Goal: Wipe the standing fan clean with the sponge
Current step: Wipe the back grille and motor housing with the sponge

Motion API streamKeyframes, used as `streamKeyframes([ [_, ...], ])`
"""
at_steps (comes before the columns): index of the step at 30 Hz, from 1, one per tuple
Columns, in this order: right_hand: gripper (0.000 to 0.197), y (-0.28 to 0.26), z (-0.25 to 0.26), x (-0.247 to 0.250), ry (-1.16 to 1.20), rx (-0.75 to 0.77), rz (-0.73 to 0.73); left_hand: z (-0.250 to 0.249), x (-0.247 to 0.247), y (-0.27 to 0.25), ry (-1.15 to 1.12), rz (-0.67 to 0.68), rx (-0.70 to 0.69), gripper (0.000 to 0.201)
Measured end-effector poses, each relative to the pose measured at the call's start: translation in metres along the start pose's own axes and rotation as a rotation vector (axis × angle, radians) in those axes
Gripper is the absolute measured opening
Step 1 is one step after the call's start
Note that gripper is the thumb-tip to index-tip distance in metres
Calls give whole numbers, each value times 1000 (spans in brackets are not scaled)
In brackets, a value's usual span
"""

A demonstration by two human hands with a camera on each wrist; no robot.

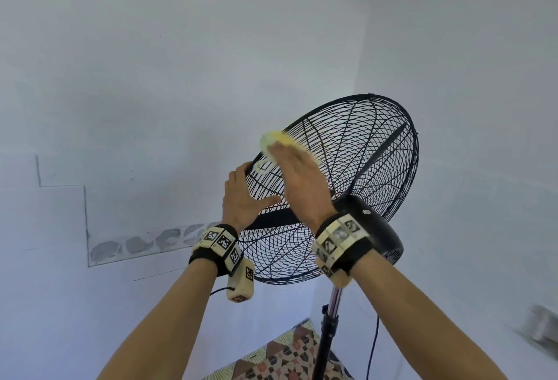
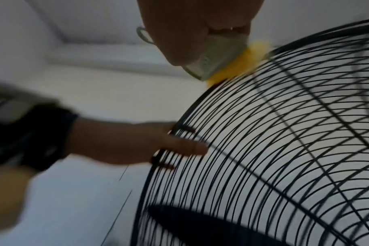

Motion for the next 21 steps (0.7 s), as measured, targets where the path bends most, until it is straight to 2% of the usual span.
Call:
streamKeyframes([
  [2, 64, -20, 22, -24, 122, 115, 239, 5, -4, 2, -74, 6, -7, 79],
  [3, 63, -23, 25, -24, 185, 124, 277, 6, -4, 3, -102, 8, -7, 75],
  [4, 60, -19, 22, -15, 241, 102, 227, 3, -2, 2, -78, 18, -4, 76],
  [6, 48, -7, 0, 15, 295, -21, -31, 0, 3, -1, -38, 1, -6, 93],
  [8, 43, -4, -27, 47, 232, -179, -327, -1, 4, -2, -40, -27, -21, 103],
  [9, 43, -7, -36, 53, 174, -235, -395, -2, 4, -3, -48, -40, -34, 103],
  [10, 44, -9, -39, 50, 125, -256, -380, -3, 3, -3, -37, -38, -34, 103],
  [11, 47, -12, -32, 41, 109, -222, -297, -3, 2, -3, -35, -32, -25, 104],
  [14, 58, -36, 5, -7, 167, 63, 99, -1, 3, -2, -25, -22, 3, 107],
  [15, 56, -43, 13, -15, 184, 126, 195, 2, 1, -1, -32, -25, 2, 107],
  [16, 52, -43, 13, -13, 221, 144, 210, 4, -1, 0, -27, -10, 7, 106],
  [18, 43, -30, -1, 9, 300, 44, 7, 3, 1, 0, -15, 4, 28, 105],
  [20, 43, -20, -29, 43, 267, -180, -313, -1, 3, -1, -5, -13, 9, 104],
  [21, 43, -21, -38, 54, 198, -278, -428, -2, 3, -1, -15, -18, 4, 104],
])
Point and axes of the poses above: each hand's wrist, its own y-axis towards the middle knuckle, its own x-axis out of the back of the hand, z = x × y, the point moved 8 cm from there along y, towards the middle knuckle, and after that the axes turned 11 degrees about y, right-handed, at the moved point
